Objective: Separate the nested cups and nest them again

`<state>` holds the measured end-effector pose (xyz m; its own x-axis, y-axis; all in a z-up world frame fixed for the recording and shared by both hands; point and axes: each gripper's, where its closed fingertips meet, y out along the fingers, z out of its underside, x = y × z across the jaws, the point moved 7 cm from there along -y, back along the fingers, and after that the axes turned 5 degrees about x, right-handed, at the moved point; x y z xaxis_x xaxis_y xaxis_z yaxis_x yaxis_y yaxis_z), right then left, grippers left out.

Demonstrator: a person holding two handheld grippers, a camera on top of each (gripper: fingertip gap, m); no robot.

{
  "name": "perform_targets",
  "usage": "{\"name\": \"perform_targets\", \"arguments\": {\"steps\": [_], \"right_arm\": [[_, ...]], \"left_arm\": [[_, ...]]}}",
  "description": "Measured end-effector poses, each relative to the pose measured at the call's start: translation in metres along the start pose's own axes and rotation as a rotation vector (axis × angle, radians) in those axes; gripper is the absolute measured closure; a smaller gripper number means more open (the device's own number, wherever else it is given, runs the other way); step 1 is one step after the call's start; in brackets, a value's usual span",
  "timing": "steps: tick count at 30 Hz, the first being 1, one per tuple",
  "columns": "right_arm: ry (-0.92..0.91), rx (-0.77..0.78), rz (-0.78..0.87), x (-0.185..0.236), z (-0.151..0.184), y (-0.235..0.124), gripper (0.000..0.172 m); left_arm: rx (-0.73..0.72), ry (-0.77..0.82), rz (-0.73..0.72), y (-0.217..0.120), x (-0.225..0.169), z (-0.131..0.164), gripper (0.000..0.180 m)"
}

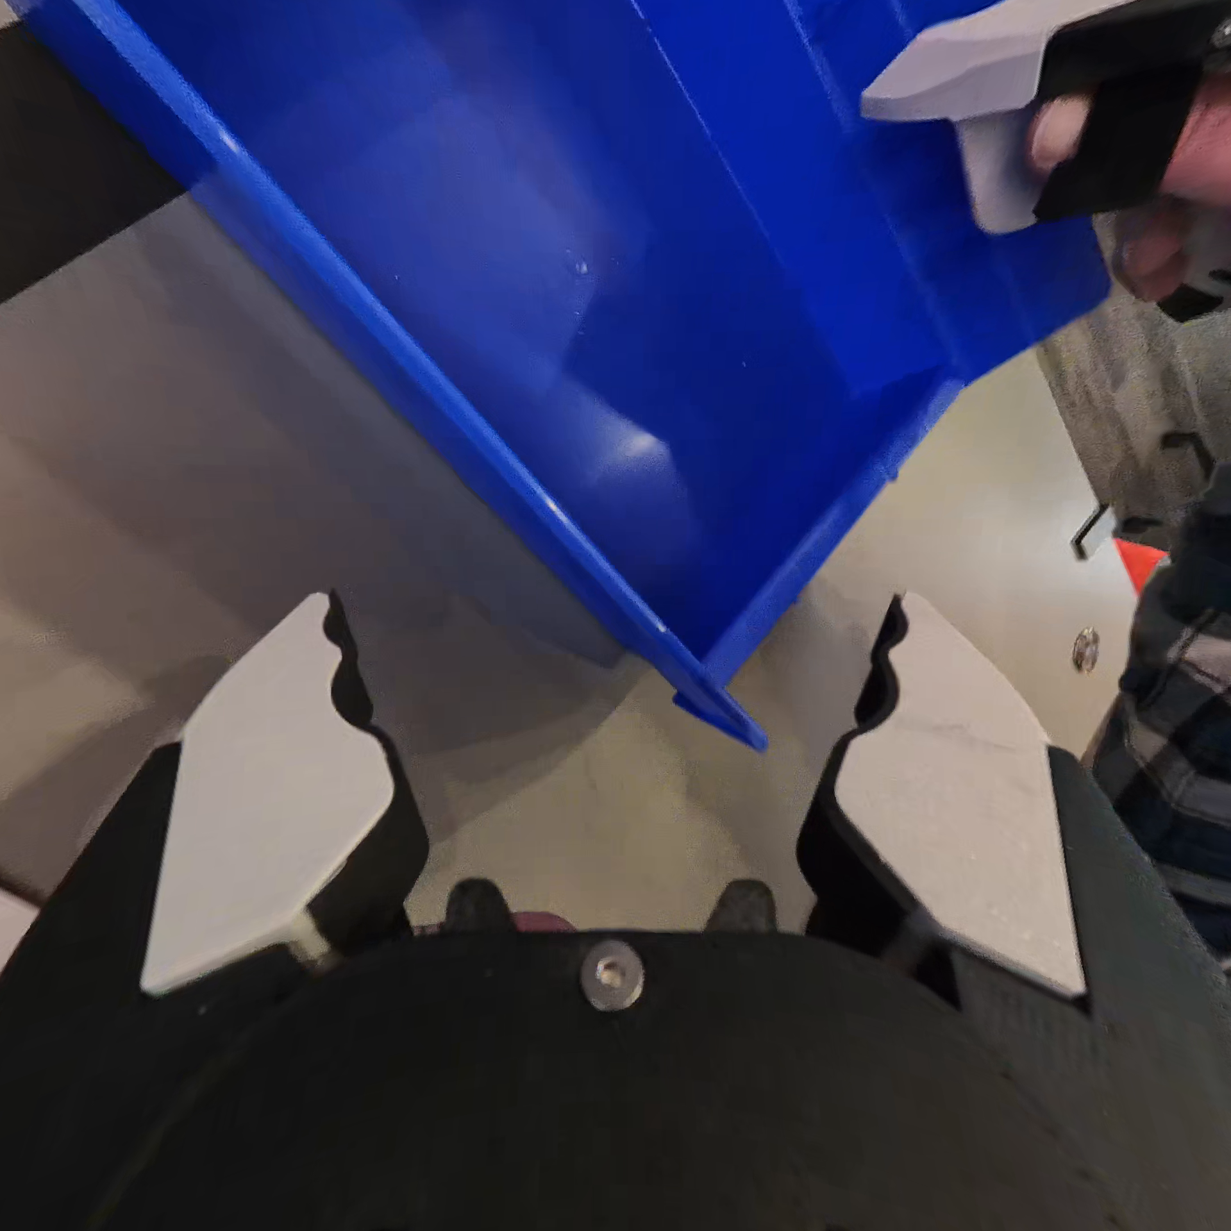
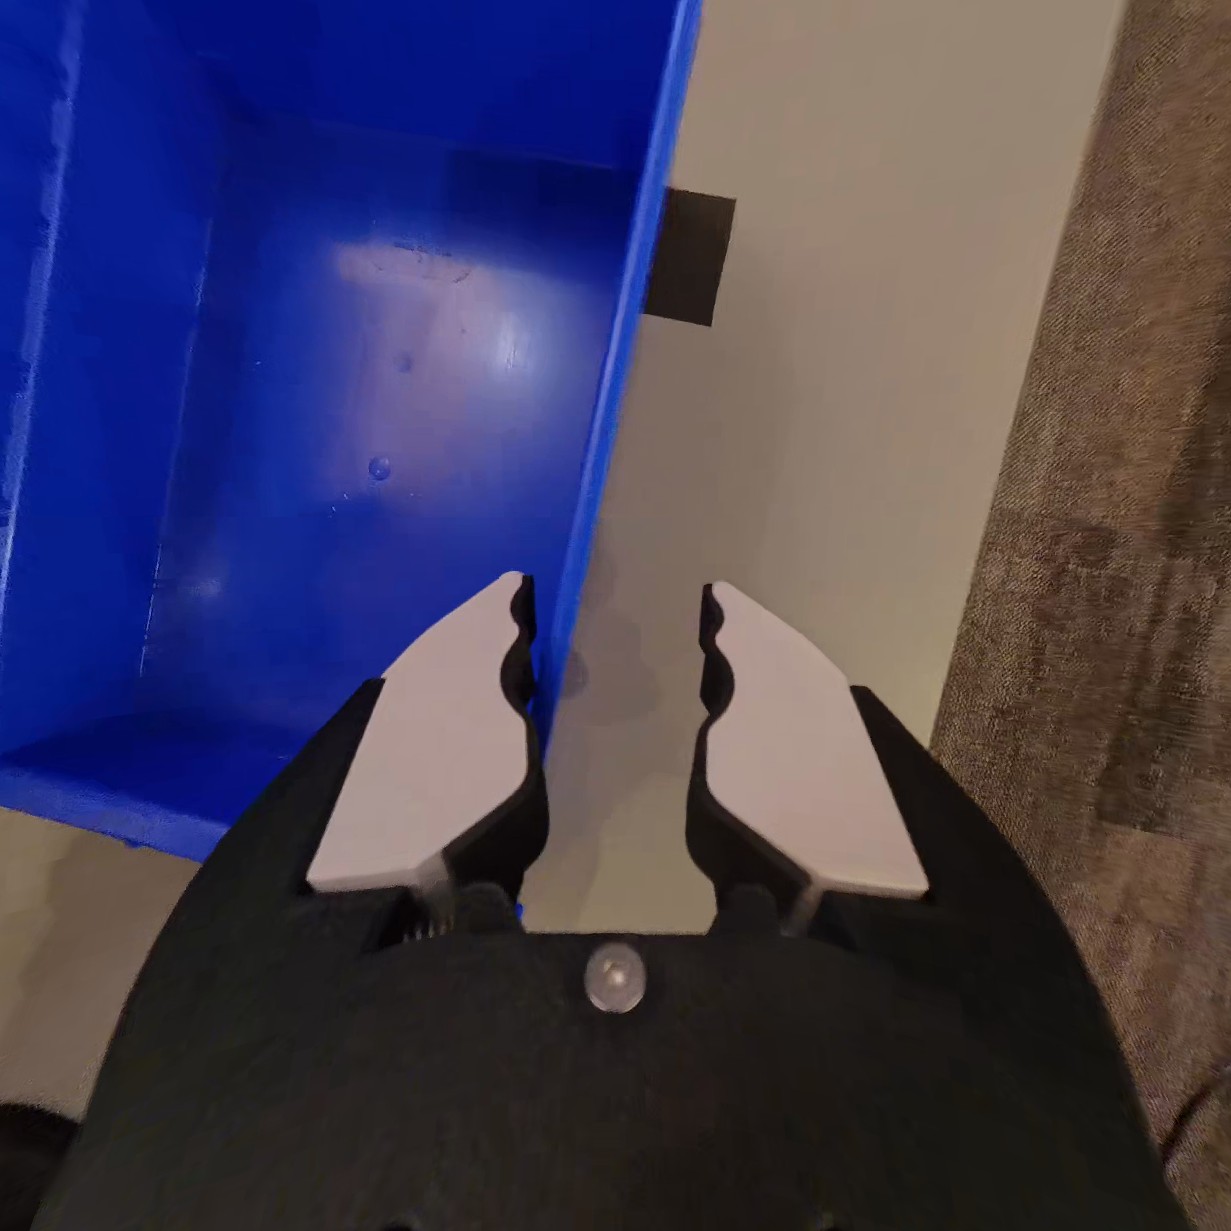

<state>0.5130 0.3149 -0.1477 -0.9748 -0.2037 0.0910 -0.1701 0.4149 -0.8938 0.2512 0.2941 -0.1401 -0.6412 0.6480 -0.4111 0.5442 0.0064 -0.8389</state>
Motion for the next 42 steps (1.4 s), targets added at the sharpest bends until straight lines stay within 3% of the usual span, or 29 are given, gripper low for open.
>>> {"name": "perform_targets", "arguments": {"steps": [3, 7, 13, 17, 18, 20, 23, 26, 29, 38, 40, 42], "right_arm": [[-0.014, -0.07, 0.078, -0.002, 0.008, -0.016, 0.113], [-0.062, -0.177, 0.189, 0.008, 0.017, -0.046, 0.113], [-0.21, -0.326, 0.313, 0.063, 0.036, -0.095, 0.113], [-0.382, -0.375, 0.258, 0.133, 0.054, -0.105, 0.12], [-0.426, -0.379, 0.245, 0.149, 0.06, -0.105, 0.12], [-0.492, -0.402, 0.202, 0.179, 0.071, -0.103, 0.123], [-0.555, -0.399, 0.175, 0.211, 0.085, -0.094, 0.124], [-0.588, -0.39, 0.109, 0.235, 0.093, -0.084, 0.125], [-0.609, -0.377, 0.096, 0.248, 0.097, -0.076, 0.125], [-0.657, -0.378, 0.057, 0.266, 0.103, -0.069, 0.127], [-0.665, -0.376, 0.051, 0.268, 0.105, -0.068, 0.127], [-0.673, -0.375, 0.049, 0.27, 0.107, -0.067, 0.128]], "left_arm": [[0.001, 0.051, -0.012, -0.018, -0.015, 0.016, 0.034], [-0.024, 0.194, -0.025, -0.06, -0.049, 0.05, 0.034], [-0.162, 0.385, -0.094, -0.173, -0.073, 0.147, 0.036], [-0.231, 0.318, -0.343, -0.256, -0.014, 0.234, 0.053], [-0.243, 0.259, -0.419, -0.277, 0.01, 0.257, 0.053], [-0.265, 0.106, -0.524, -0.314, 0.06, 0.307, 0.073], [-0.281, -0.126, -0.589, -0.348, 0.128, 0.379, 0.093], [-0.235, -0.278, -0.576, -0.349, 0.172, 0.426, 0.096], [-0.193, -0.333, -0.53, -0.334, 0.193, 0.447, 0.098], [-0.041, -0.316, -0.407, -0.298, 0.21, 0.446, 0.142], [-0.027, -0.294, -0.367, -0.294, 0.208, 0.438, 0.166], [0.01, -0.255, -0.427, -0.294, 0.213, 0.431, 0.173]]}}
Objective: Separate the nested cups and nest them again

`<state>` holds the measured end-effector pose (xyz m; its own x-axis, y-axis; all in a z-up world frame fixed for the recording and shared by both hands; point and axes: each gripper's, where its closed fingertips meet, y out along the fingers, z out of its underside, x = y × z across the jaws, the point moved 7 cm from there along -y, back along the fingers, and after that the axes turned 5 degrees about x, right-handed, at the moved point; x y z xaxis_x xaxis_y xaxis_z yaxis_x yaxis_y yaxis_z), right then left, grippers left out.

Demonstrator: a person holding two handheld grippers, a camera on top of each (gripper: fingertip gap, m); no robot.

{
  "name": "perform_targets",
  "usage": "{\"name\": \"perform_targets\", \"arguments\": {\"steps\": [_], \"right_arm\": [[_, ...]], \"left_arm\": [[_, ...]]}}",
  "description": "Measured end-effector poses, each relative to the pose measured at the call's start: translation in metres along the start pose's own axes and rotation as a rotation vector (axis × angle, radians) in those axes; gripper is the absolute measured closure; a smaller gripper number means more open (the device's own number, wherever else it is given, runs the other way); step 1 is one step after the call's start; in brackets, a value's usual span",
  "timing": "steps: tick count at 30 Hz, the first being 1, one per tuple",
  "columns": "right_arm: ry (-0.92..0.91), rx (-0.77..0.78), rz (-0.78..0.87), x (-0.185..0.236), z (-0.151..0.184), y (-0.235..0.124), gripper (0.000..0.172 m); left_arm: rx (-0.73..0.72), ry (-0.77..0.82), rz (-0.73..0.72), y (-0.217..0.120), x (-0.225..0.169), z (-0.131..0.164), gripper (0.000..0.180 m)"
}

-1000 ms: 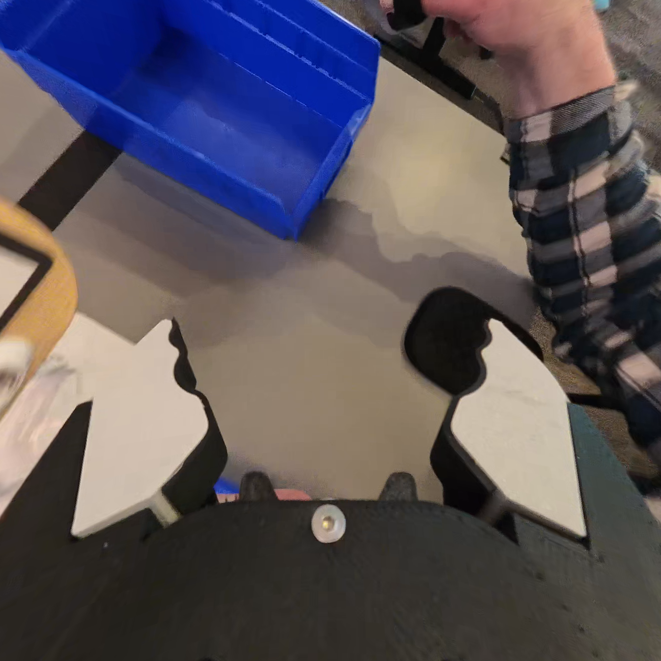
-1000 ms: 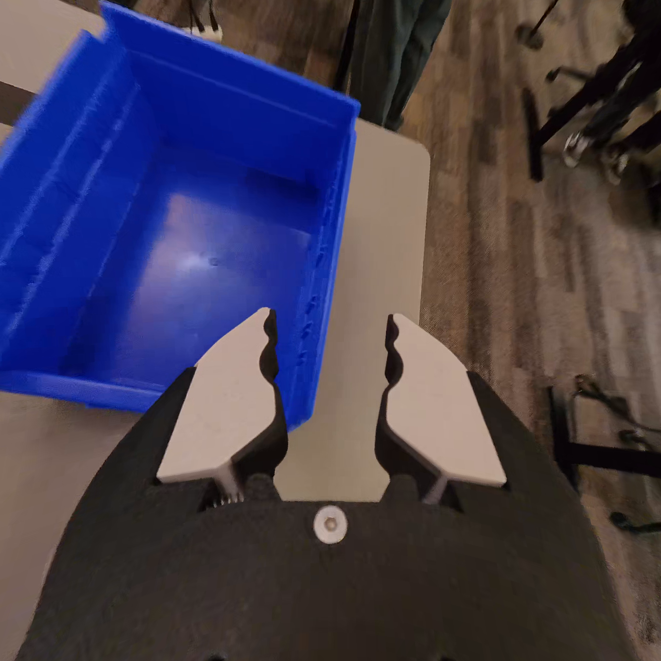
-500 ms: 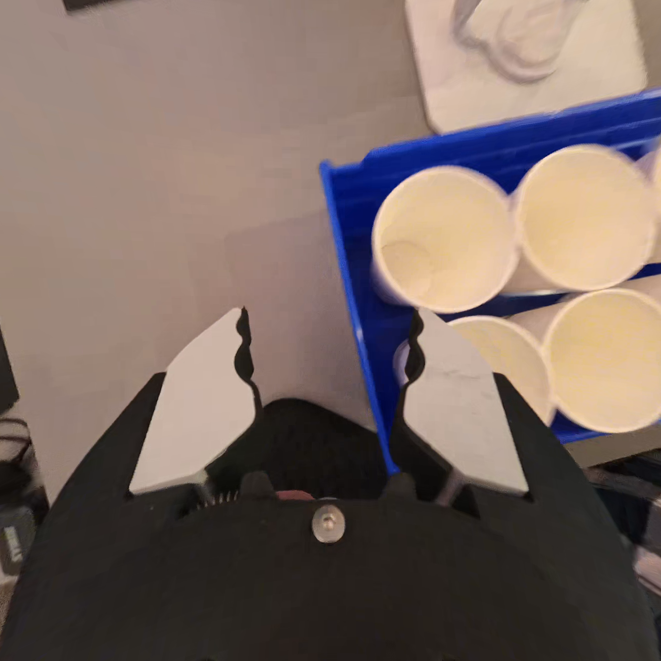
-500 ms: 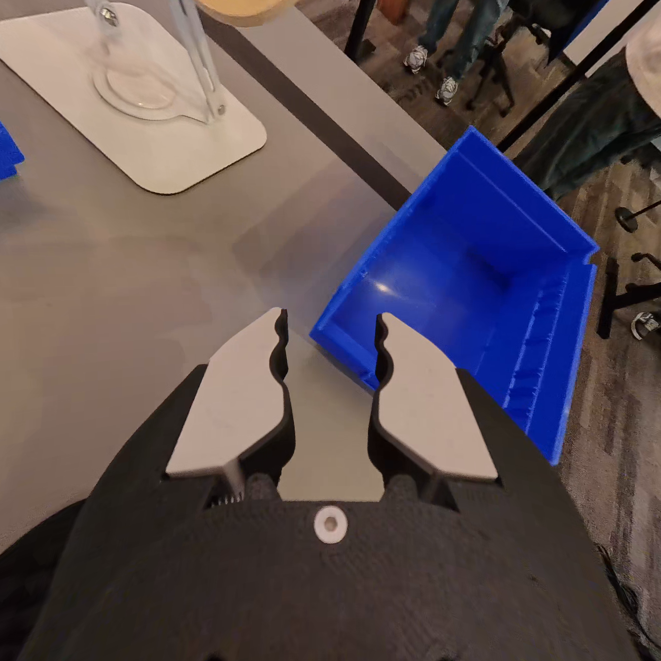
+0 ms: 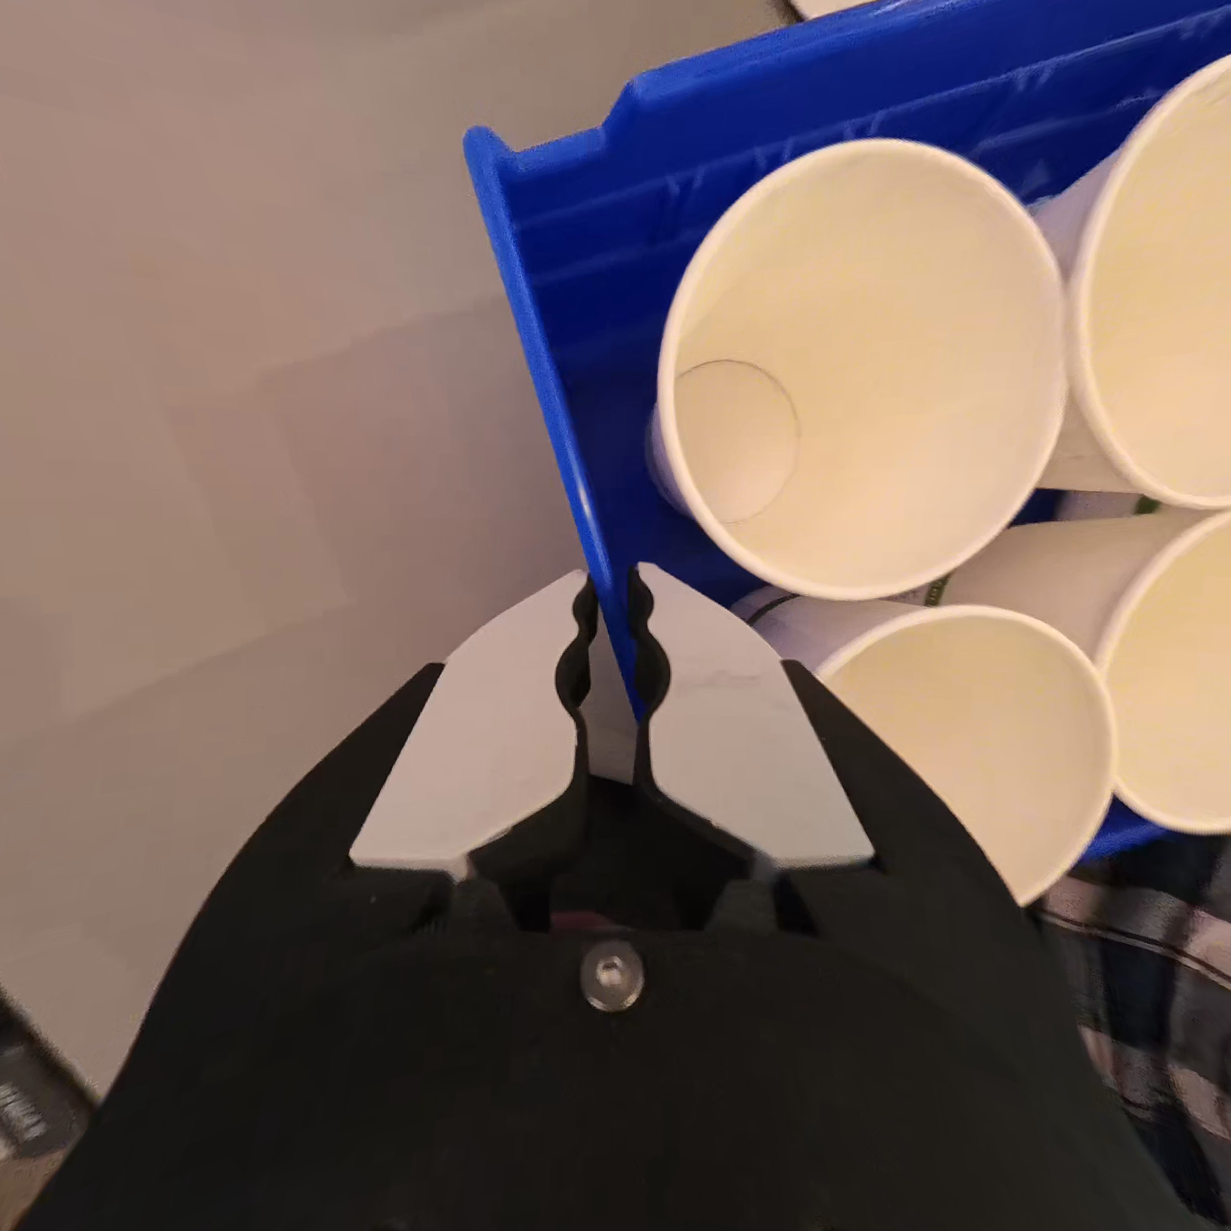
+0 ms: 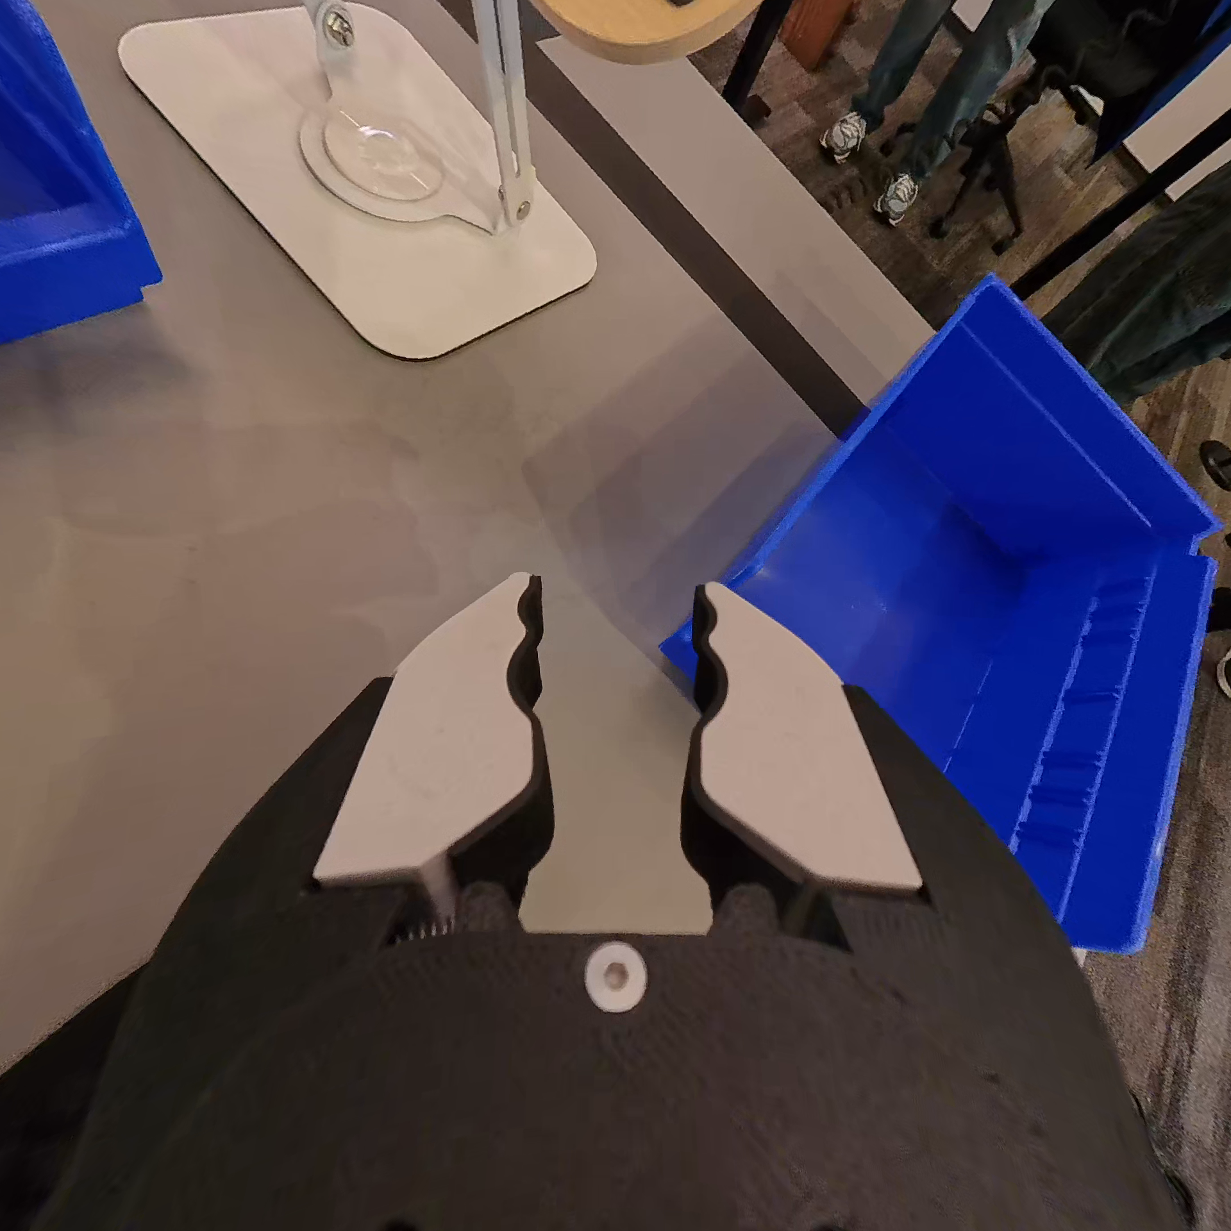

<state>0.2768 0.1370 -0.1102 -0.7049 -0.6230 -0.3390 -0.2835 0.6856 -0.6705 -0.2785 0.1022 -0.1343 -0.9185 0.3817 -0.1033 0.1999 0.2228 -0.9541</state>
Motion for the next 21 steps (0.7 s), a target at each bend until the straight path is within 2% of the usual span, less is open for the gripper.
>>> {"name": "perform_targets", "arguments": {"steps": [8, 14, 17, 21], "right_arm": [[-0.037, 0.009, -0.032, 0.012, 0.0, 0.001, 0.13], [-0.039, 0.004, -0.081, 0.027, -0.002, 0.009, 0.132], [-0.049, 0.02, -0.099, 0.034, -0.003, 0.015, 0.132], [-0.063, 0.018, -0.109, 0.038, -0.003, 0.02, 0.133]], "left_arm": [[0.093, 0.101, -0.052, 0.008, 0.045, -0.048, 0.175], [0.2, 0.277, -0.12, 0.018, 0.101, -0.108, 0.173], [0.259, 0.395, -0.228, 0.025, 0.128, -0.14, 0.17], [0.281, 0.534, -0.273, 0.036, 0.155, -0.183, 0.169]]}}
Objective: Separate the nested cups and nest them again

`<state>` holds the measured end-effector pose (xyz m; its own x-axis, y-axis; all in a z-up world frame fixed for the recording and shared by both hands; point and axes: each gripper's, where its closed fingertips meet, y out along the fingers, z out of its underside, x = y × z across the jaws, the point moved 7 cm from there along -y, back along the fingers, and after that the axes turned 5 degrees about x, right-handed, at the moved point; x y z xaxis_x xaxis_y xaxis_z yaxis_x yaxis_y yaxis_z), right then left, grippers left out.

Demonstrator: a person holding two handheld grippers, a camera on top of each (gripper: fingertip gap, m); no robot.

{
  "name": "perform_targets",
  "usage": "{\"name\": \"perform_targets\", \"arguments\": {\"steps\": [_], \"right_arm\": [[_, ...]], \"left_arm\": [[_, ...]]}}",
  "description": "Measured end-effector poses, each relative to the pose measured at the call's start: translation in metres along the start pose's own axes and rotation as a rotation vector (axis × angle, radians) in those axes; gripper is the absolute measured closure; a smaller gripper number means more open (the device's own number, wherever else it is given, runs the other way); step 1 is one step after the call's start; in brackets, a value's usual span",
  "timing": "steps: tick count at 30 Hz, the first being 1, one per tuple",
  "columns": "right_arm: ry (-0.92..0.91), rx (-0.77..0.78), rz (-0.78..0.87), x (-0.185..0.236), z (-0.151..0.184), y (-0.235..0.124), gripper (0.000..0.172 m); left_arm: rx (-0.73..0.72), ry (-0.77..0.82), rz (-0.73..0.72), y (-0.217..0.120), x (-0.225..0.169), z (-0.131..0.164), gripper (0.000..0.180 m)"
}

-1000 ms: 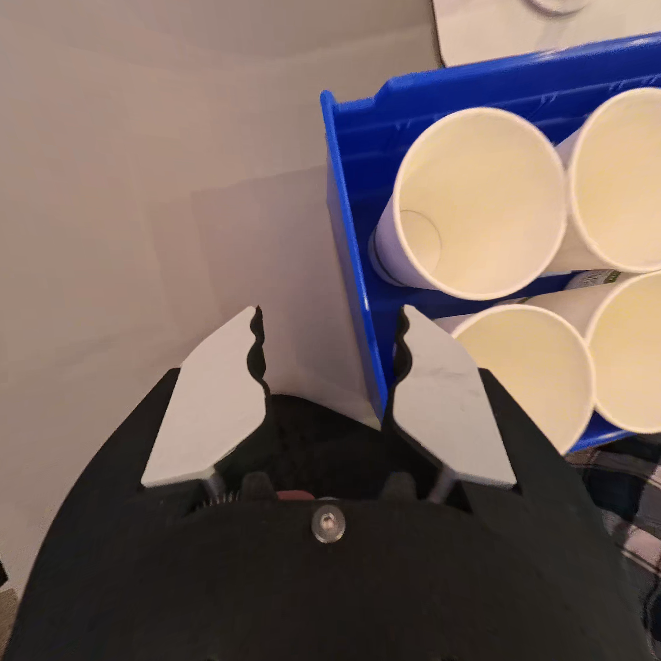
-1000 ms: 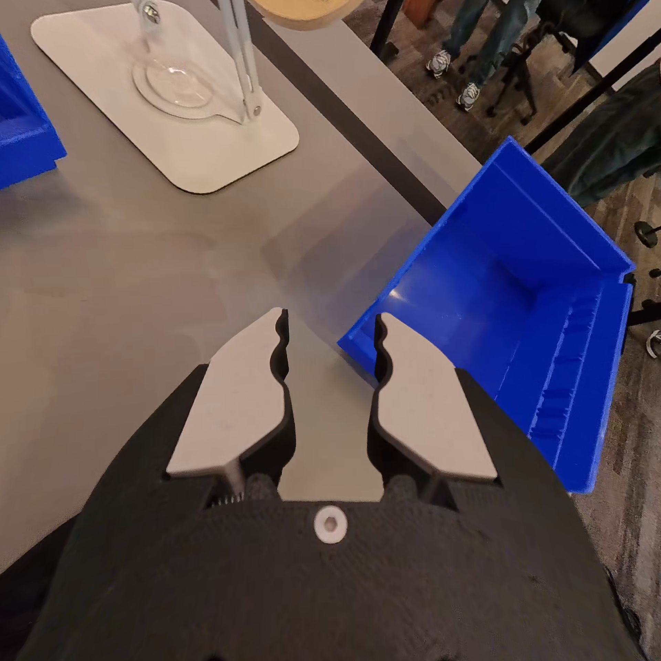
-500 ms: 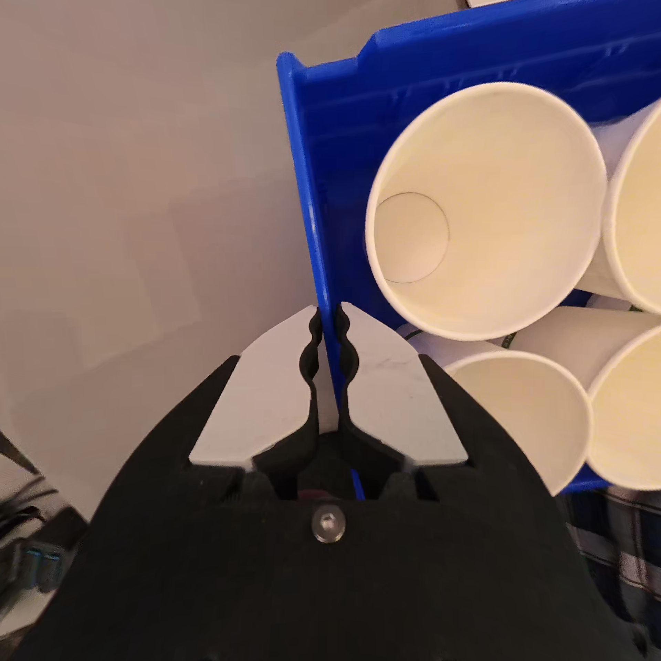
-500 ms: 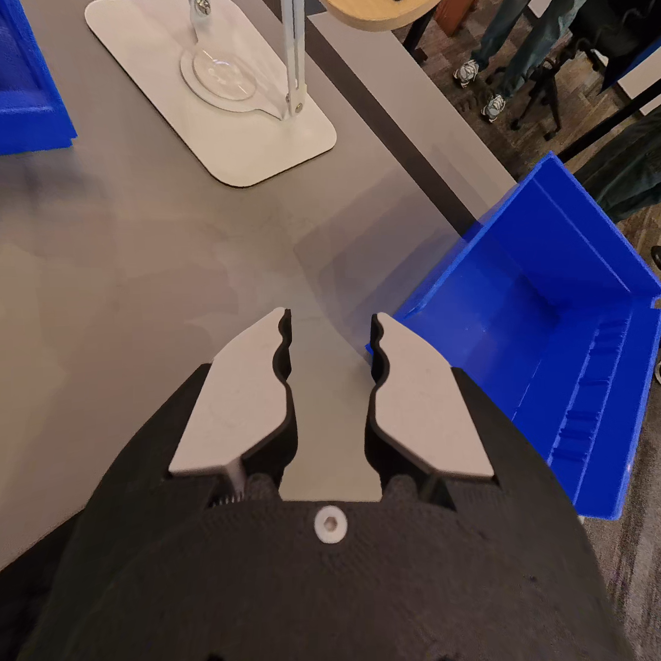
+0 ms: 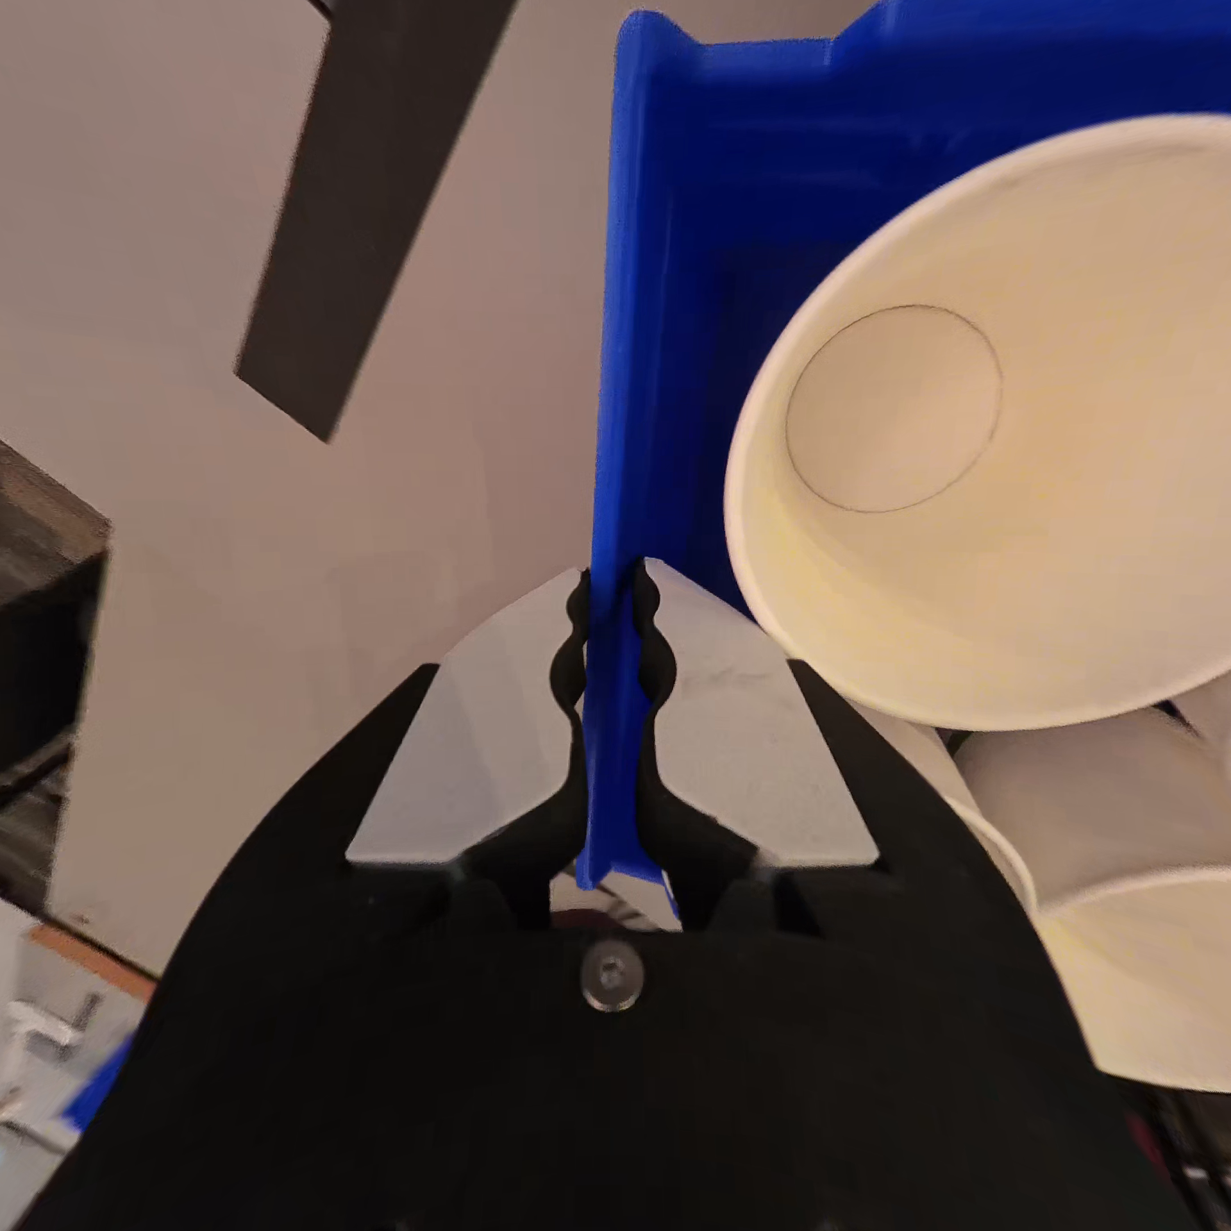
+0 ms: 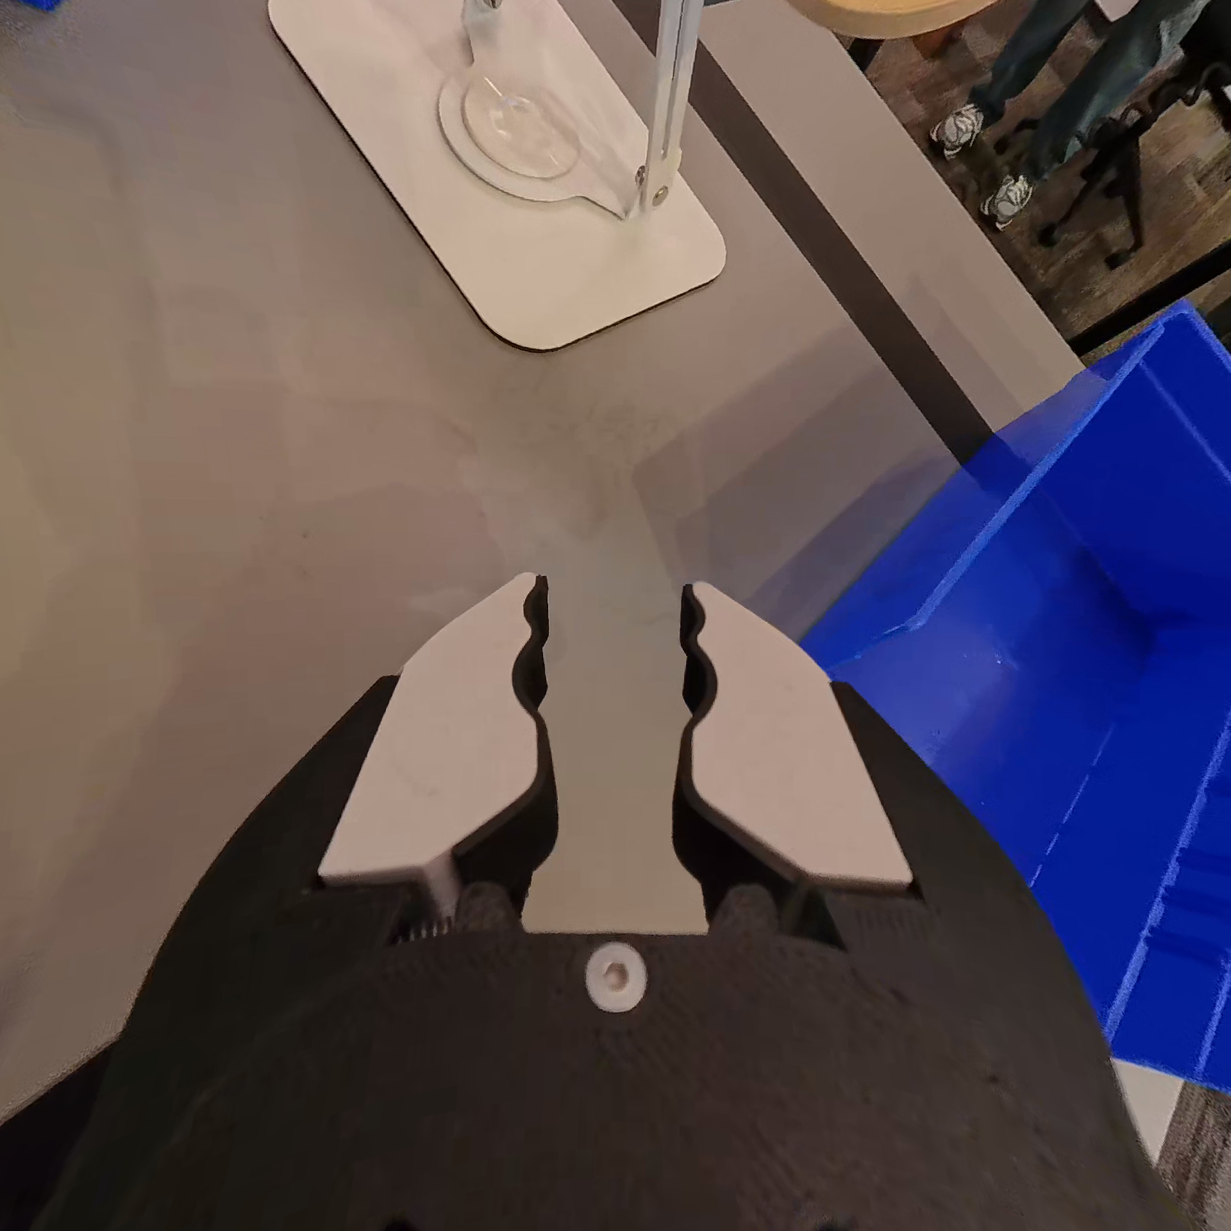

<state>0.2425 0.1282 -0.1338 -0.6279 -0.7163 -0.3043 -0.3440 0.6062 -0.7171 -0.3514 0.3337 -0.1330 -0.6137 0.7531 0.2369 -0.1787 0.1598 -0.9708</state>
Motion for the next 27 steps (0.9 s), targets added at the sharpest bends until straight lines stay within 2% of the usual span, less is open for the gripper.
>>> {"name": "perform_targets", "arguments": {"steps": [7, 13, 20, 25, 27], "right_arm": [[0.01, 0.017, -0.022, 0.002, 0.005, 0.013, 0.135], [0.018, 0.025, -0.044, 0.007, 0.007, 0.02, 0.135], [0.01, 0.014, -0.068, 0.009, 0.001, 0.023, 0.135], [-0.008, 0.001, -0.079, 0.013, -0.003, 0.019, 0.134], [-0.012, -0.007, -0.079, 0.014, -0.004, 0.016, 0.134]], "left_arm": [[0.024, 0.259, -0.172, 0.016, 0.065, -0.049, 0.165], [0.012, 0.498, -0.24, 0.021, 0.091, -0.087, 0.164], [-0.012, 0.532, -0.239, 0.022, 0.102, -0.114, 0.164], [-0.038, 0.476, -0.266, 0.016, 0.104, -0.112, 0.163], [-0.1, 0.416, -0.281, 0.002, 0.11, -0.106, 0.143]]}}
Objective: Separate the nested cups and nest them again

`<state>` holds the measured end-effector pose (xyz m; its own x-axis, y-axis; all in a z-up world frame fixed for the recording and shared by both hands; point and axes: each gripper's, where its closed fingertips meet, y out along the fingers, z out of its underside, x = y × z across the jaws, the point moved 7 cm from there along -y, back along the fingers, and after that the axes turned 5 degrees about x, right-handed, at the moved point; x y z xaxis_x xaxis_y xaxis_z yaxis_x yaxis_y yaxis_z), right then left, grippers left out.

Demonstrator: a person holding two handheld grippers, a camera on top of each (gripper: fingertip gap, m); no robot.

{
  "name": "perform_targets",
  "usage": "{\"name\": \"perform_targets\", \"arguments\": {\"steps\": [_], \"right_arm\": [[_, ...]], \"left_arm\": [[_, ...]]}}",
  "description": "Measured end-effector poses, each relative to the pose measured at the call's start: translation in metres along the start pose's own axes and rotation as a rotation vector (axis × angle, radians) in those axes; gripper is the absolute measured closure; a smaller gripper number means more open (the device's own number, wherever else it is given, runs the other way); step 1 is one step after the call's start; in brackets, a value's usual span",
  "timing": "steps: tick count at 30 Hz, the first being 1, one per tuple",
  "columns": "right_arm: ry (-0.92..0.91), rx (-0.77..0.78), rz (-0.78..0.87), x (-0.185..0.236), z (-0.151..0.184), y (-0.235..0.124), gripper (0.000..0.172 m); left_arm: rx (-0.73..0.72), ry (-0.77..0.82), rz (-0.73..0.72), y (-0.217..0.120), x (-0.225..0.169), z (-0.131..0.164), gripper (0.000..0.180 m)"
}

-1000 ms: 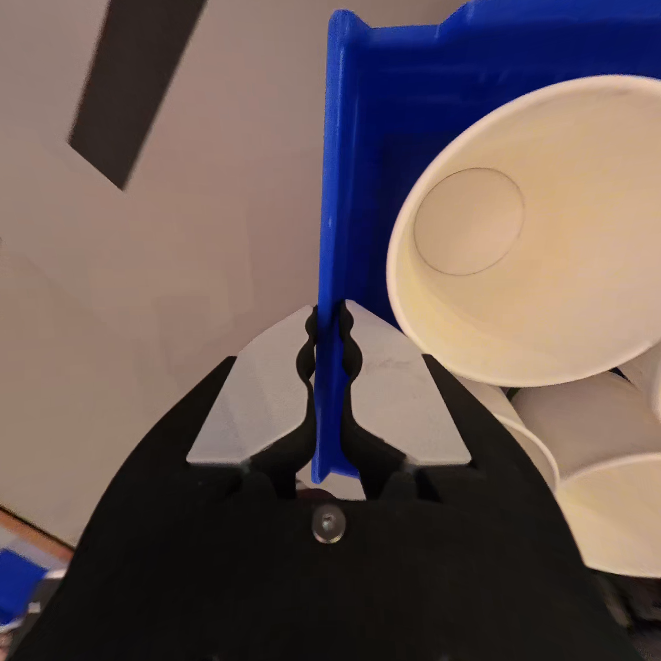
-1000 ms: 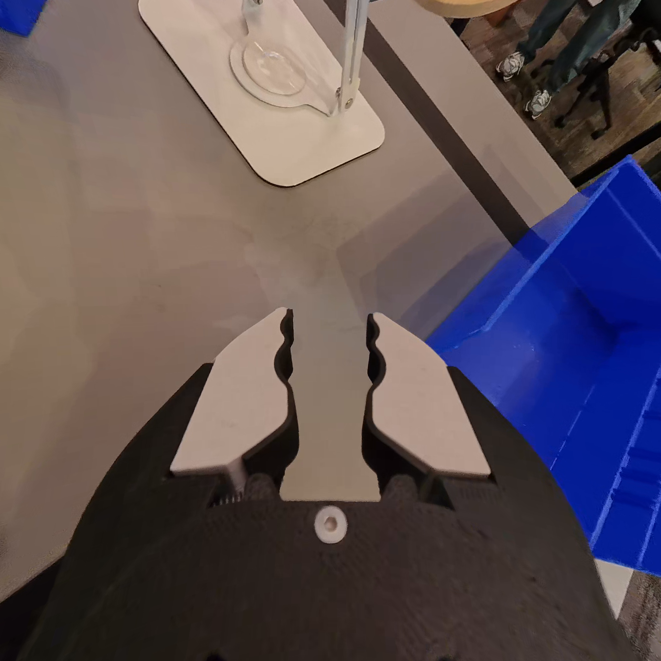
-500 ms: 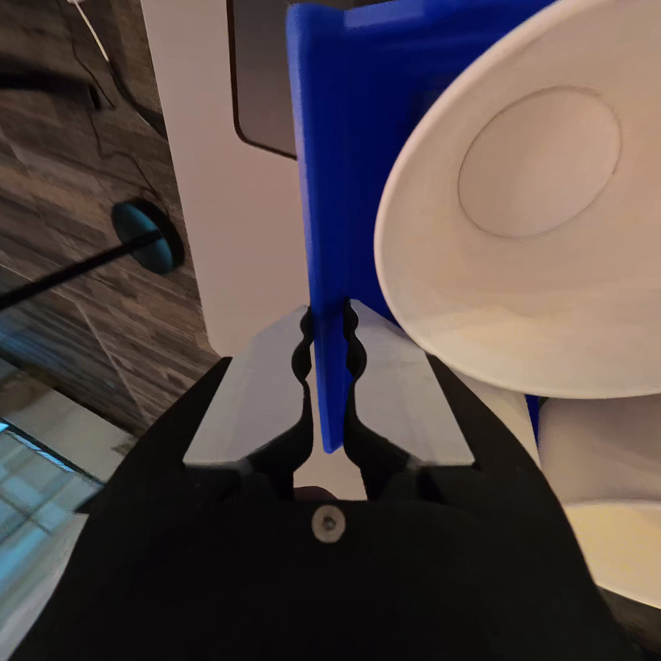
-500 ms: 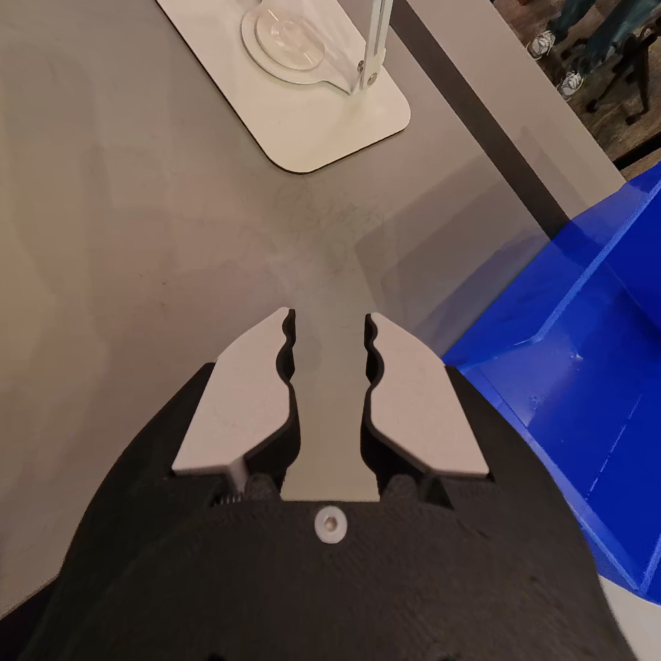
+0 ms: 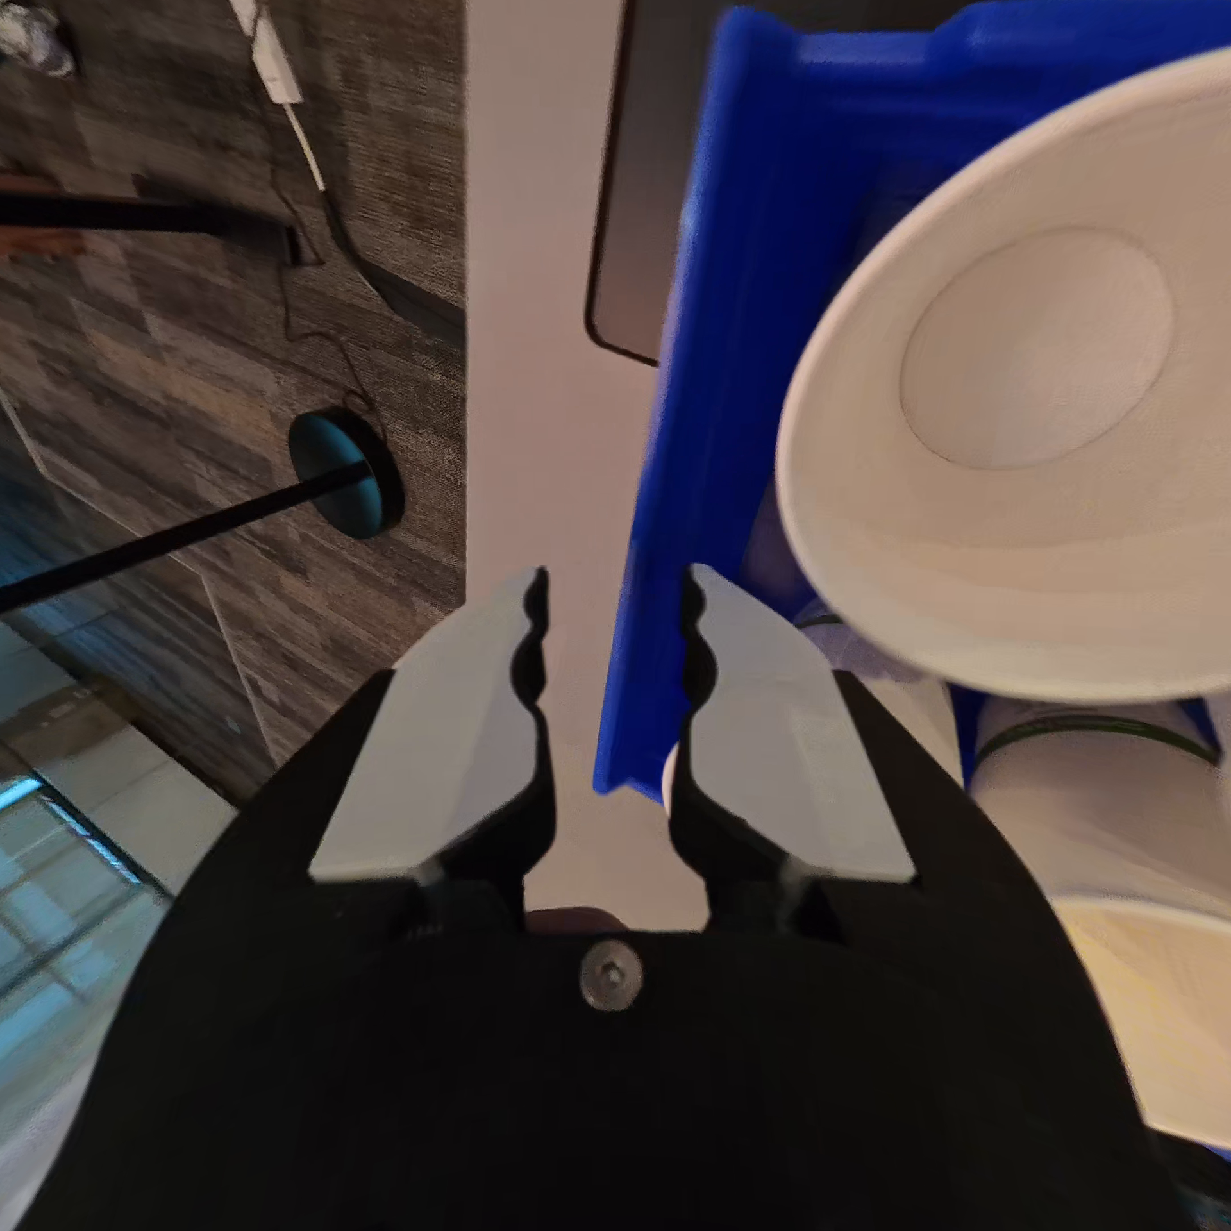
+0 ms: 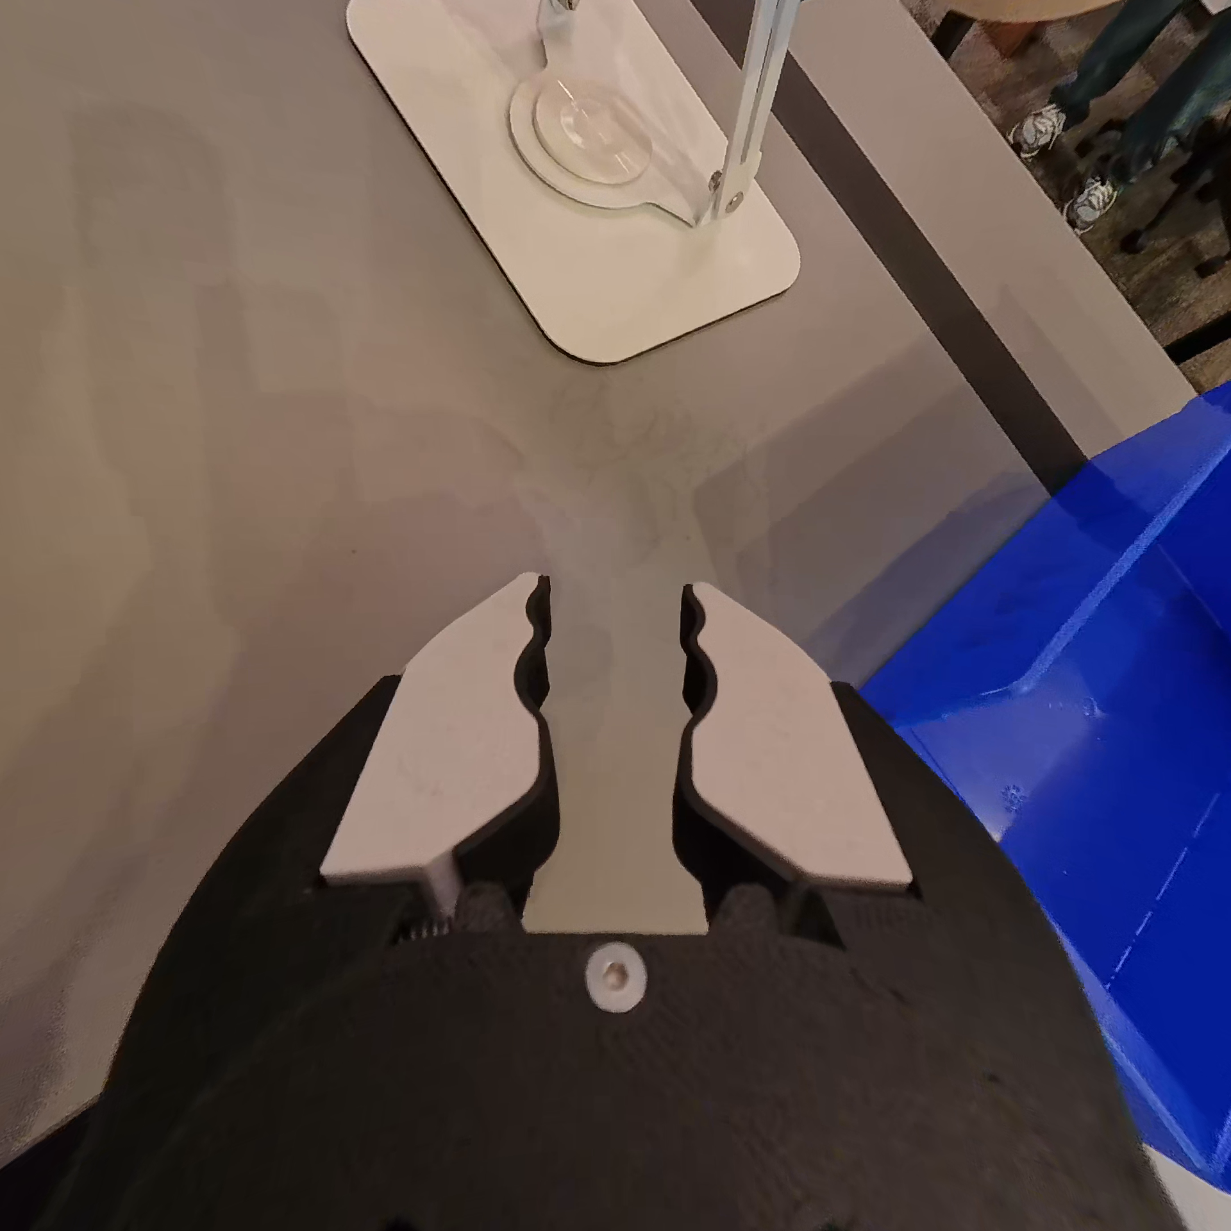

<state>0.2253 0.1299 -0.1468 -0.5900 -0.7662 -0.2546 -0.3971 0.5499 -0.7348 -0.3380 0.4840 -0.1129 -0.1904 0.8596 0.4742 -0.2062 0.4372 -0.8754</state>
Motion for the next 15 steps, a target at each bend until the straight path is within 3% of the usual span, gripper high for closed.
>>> {"name": "perform_targets", "arguments": {"steps": [3, 6, 10, 15], "right_arm": [[-0.006, -0.009, 0.002, 0.0, -0.001, -0.004, 0.134], [0.002, -0.023, 0.005, -0.002, 0.001, -0.004, 0.134], [0.018, -0.042, -0.002, -0.005, 0.004, -0.002, 0.134], [0.019, -0.06, -0.002, -0.008, 0.004, -0.001, 0.135]], "left_arm": [[-0.024, -0.115, -0.078, -0.034, 0.014, 0.027, 0.129], [-0.103, -0.261, -0.124, -0.087, 0.005, 0.057, 0.128], [-0.247, -0.31, -0.161, -0.153, -0.058, 0.079, 0.129], [-0.321, -0.255, -0.179, -0.195, -0.158, 0.083, 0.126]]}}
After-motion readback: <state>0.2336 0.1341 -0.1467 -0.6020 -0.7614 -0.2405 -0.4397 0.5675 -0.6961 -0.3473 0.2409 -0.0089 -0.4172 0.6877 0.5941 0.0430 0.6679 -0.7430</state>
